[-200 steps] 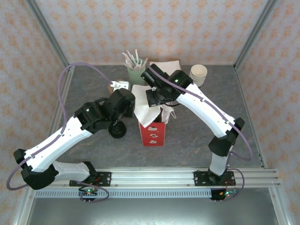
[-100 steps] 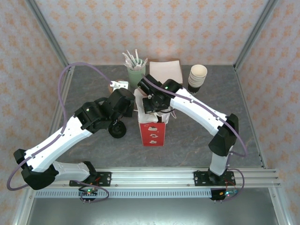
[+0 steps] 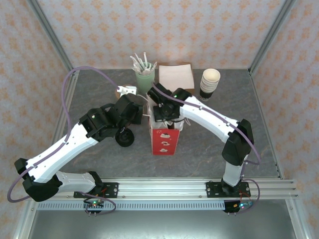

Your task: Pack the takeout coffee

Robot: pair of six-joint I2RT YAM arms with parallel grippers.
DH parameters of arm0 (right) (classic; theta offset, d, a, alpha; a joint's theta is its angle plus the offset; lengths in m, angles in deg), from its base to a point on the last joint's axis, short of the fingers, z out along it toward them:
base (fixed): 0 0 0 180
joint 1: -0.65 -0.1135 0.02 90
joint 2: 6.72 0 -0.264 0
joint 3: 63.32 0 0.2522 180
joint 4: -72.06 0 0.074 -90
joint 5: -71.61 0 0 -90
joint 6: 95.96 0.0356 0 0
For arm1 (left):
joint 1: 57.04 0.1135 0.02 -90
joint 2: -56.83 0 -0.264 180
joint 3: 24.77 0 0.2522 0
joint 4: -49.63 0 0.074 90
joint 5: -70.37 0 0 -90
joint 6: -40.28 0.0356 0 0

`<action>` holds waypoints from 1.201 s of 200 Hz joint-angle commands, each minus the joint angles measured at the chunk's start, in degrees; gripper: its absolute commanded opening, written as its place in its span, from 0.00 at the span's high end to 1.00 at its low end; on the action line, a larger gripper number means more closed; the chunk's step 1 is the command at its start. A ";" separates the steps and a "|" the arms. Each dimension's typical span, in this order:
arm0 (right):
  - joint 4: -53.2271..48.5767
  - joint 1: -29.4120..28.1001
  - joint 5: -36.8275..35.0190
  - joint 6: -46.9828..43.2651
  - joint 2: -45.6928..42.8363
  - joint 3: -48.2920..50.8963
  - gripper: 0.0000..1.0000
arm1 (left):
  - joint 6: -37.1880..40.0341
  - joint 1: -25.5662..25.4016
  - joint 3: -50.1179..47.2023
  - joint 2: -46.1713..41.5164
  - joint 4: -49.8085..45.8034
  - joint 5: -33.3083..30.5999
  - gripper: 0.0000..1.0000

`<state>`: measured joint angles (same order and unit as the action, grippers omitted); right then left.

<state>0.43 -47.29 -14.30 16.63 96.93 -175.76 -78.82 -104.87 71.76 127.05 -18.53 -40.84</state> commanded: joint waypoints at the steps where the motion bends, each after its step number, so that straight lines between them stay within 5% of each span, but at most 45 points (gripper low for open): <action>1: 2.93 0.39 -3.04 1.26 -1.99 2.09 0.93 | -0.08 0.66 -0.23 -0.41 0.62 -0.26 0.61; 71: 4.02 0.34 -3.53 2.35 -8.02 1.74 0.66 | 0.30 0.76 -0.58 0.42 0.88 -0.30 0.62; 155: 8.33 0.22 -1.67 3.19 -13.38 1.86 0.67 | -0.35 0.75 -1.42 0.10 1.03 -0.30 0.63; 240: 16.38 0.38 1.05 4.03 -6.97 3.96 0.67 | -0.34 0.81 -1.11 0.27 0.82 -0.19 0.65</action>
<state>13.72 -47.29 -13.42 19.60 87.73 -172.92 -78.78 -104.50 70.95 127.27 -18.39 -40.65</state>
